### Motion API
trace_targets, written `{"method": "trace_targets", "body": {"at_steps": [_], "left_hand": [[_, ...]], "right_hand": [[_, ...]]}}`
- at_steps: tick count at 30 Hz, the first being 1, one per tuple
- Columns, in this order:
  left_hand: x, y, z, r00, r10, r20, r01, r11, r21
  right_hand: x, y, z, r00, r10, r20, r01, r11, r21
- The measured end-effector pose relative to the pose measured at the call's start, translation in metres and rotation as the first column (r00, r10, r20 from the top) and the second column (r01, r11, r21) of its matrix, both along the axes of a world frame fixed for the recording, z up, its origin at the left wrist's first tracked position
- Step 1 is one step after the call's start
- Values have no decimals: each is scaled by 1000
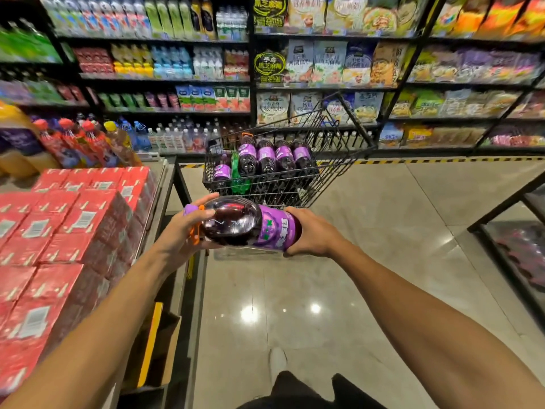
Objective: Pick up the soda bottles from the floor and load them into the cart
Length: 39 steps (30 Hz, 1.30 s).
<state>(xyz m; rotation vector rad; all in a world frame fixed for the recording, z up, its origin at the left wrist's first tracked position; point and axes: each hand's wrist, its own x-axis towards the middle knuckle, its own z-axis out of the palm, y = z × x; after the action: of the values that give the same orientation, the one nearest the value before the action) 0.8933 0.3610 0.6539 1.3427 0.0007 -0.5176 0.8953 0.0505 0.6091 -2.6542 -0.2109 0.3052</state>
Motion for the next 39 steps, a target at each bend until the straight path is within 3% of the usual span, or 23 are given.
{"method": "trace_targets", "body": {"at_steps": [12,21,39], "left_hand": [[121,-13,-14,991,124,-47,-124,992,11],[228,-18,-14,976,213,-42,-212,977,24],[411,31,-22,975,207,-79,-205,978,35]], "right_hand": [[157,-6,-19,991,117,-63,-115,993,31],[272,-8,-8,986,163,-29,-163,987,-2],[448,47,-3,982,129,-138,-132,991,-18]]}}
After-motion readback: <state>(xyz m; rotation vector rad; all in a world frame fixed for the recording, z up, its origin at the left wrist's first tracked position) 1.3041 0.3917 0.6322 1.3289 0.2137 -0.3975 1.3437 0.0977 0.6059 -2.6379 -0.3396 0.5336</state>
